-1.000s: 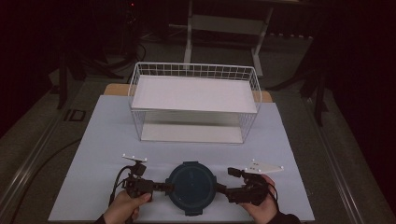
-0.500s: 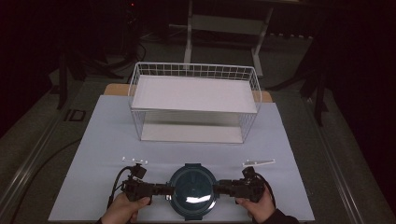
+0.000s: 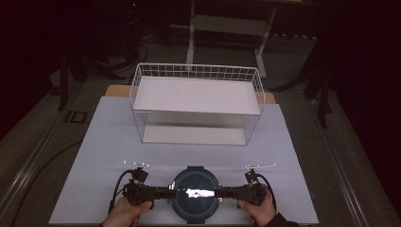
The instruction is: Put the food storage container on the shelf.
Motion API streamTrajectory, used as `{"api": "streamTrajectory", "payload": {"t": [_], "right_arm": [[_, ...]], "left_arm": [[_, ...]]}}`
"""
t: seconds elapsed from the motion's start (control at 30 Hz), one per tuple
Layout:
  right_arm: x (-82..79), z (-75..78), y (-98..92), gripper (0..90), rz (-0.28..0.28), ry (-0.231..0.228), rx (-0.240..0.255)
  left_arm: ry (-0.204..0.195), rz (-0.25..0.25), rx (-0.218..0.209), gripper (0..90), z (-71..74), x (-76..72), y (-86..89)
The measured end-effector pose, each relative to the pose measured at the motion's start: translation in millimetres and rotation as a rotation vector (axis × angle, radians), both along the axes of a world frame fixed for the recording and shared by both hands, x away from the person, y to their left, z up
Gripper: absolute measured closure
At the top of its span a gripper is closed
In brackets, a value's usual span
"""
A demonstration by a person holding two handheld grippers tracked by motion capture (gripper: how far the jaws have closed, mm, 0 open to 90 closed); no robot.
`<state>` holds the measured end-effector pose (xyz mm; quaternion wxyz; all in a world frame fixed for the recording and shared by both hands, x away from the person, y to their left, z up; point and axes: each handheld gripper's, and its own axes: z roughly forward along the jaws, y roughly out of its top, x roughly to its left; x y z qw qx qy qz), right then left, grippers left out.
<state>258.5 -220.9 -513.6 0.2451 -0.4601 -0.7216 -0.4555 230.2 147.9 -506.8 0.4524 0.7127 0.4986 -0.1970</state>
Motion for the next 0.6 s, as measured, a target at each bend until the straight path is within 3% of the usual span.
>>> {"api": "streamTrajectory", "payload": {"t": [0.23, 0.4, 0.6], "right_arm": [[-4.6, 3.4, 0.3, 56.8, -0.005, -0.001, 0.009], [-5.7, 8.7, 1.7, 56.9, -0.008, -0.039, -0.001], [-3.2, 9.9, 0.5, 56.9, -0.021, -0.047, 0.015]], "left_arm": [[-0.006, 0.009, 0.002, 55.6, 2.7, -3.9, -0.9], [-0.028, 0.013, 0.011, 56.1, 7.1, -3.8, -0.9], [-0.054, 0.007, 0.000, 56.1, 14.1, -0.1, -1.3]]}}
